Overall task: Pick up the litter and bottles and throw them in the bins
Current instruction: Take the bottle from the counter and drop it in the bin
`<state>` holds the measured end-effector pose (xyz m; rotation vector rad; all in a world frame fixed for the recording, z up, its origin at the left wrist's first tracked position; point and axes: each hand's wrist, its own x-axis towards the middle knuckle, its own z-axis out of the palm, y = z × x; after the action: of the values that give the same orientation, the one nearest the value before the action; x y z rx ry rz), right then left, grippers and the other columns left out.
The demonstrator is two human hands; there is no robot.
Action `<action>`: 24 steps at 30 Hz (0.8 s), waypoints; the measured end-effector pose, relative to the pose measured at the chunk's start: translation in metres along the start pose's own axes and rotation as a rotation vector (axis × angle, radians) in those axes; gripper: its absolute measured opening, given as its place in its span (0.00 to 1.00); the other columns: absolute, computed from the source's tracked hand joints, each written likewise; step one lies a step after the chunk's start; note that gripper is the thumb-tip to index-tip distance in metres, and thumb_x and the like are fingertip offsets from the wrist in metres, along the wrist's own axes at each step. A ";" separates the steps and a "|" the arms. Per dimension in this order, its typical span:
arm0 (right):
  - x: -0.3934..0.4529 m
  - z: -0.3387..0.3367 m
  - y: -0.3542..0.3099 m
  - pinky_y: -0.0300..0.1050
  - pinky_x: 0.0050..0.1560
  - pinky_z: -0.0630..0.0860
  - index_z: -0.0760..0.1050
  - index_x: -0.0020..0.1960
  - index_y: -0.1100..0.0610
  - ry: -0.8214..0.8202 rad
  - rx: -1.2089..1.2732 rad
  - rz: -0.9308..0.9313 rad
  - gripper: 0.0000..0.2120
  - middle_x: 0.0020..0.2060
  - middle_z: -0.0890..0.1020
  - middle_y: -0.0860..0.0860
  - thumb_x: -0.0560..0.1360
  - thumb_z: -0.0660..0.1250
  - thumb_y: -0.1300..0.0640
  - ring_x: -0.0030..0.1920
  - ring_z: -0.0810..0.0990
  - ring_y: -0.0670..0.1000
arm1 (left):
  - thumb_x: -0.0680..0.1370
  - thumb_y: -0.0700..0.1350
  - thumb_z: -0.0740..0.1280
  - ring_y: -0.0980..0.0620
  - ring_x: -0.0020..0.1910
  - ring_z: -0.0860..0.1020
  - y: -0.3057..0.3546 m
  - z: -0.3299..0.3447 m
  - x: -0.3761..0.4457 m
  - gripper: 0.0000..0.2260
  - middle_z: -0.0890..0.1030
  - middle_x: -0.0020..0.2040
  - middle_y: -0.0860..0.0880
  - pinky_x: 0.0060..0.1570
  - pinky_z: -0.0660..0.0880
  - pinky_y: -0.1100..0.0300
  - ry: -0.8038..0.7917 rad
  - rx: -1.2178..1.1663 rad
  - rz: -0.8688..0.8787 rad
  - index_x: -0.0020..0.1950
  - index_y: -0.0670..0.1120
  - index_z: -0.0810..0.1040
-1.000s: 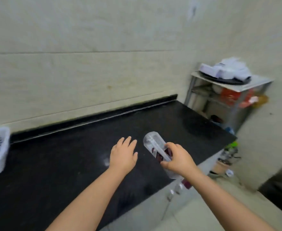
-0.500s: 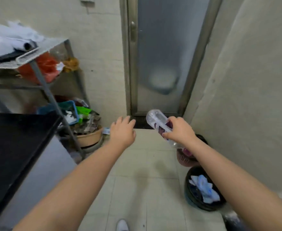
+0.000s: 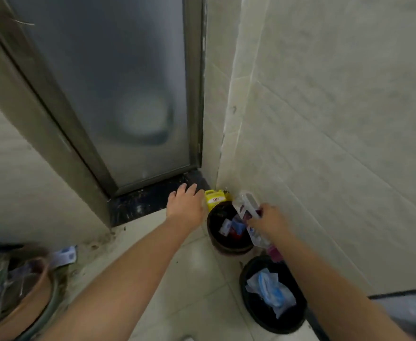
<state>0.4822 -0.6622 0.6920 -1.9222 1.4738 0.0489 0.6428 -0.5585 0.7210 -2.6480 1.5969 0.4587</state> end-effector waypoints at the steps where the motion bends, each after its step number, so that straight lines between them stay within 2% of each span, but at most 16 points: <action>1: 0.020 0.004 0.002 0.47 0.43 0.69 0.71 0.60 0.67 -0.006 0.018 0.034 0.21 0.57 0.78 0.65 0.72 0.69 0.57 0.56 0.78 0.63 | 0.82 0.47 0.55 0.45 0.78 0.51 -0.001 0.001 0.020 0.21 0.55 0.79 0.49 0.75 0.55 0.49 -0.018 0.015 0.014 0.76 0.48 0.58; 5: 0.107 0.024 0.011 0.43 0.38 0.68 0.72 0.52 0.64 -0.083 0.062 0.114 0.15 0.52 0.77 0.62 0.70 0.69 0.57 0.56 0.78 0.63 | 0.82 0.47 0.55 0.45 0.78 0.51 -0.001 0.015 0.096 0.22 0.55 0.79 0.48 0.75 0.56 0.48 -0.098 0.049 0.039 0.76 0.48 0.56; 6: 0.125 0.027 0.011 0.44 0.39 0.68 0.72 0.55 0.65 -0.114 0.058 0.130 0.17 0.53 0.77 0.62 0.70 0.70 0.57 0.56 0.78 0.63 | 0.82 0.47 0.55 0.45 0.78 0.51 -0.001 0.020 0.114 0.23 0.55 0.79 0.48 0.75 0.56 0.48 -0.119 0.052 0.042 0.76 0.48 0.56; 8: 0.158 0.030 0.010 0.48 0.45 0.72 0.69 0.62 0.65 -0.171 0.037 0.169 0.24 0.59 0.75 0.63 0.71 0.70 0.56 0.58 0.76 0.62 | 0.82 0.47 0.55 0.45 0.78 0.51 -0.002 0.029 0.148 0.23 0.55 0.78 0.48 0.75 0.56 0.49 -0.174 0.062 0.029 0.76 0.49 0.56; 11: 0.205 0.033 0.016 0.51 0.57 0.74 0.64 0.67 0.66 -0.252 0.029 0.229 0.27 0.64 0.72 0.64 0.74 0.67 0.55 0.61 0.74 0.62 | 0.82 0.48 0.55 0.46 0.78 0.51 -0.003 0.038 0.202 0.22 0.55 0.79 0.49 0.74 0.56 0.50 -0.259 0.074 0.003 0.76 0.49 0.56; 15: 0.262 0.050 0.026 0.51 0.60 0.73 0.66 0.66 0.64 -0.288 0.071 0.341 0.24 0.62 0.74 0.62 0.75 0.66 0.52 0.61 0.75 0.61 | 0.82 0.48 0.54 0.46 0.77 0.53 -0.003 0.063 0.275 0.22 0.55 0.78 0.49 0.74 0.57 0.51 -0.308 0.074 0.019 0.76 0.49 0.56; 20: 0.326 0.110 0.055 0.51 0.60 0.73 0.64 0.67 0.65 -0.368 0.056 0.452 0.26 0.63 0.73 0.63 0.77 0.63 0.49 0.61 0.75 0.61 | 0.82 0.49 0.55 0.47 0.76 0.56 -0.009 0.154 0.338 0.23 0.57 0.78 0.48 0.72 0.62 0.53 -0.462 0.056 0.034 0.76 0.48 0.56; 24: 0.379 0.178 0.096 0.52 0.58 0.75 0.61 0.68 0.64 -0.399 0.009 0.499 0.27 0.63 0.71 0.64 0.78 0.60 0.47 0.59 0.75 0.62 | 0.82 0.47 0.56 0.47 0.72 0.62 -0.020 0.255 0.379 0.21 0.63 0.74 0.46 0.67 0.67 0.55 -0.577 0.034 0.005 0.74 0.46 0.60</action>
<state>0.5986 -0.8907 0.3472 -1.3885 1.6212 0.6130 0.7644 -0.8347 0.3772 -2.1884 1.4001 1.0625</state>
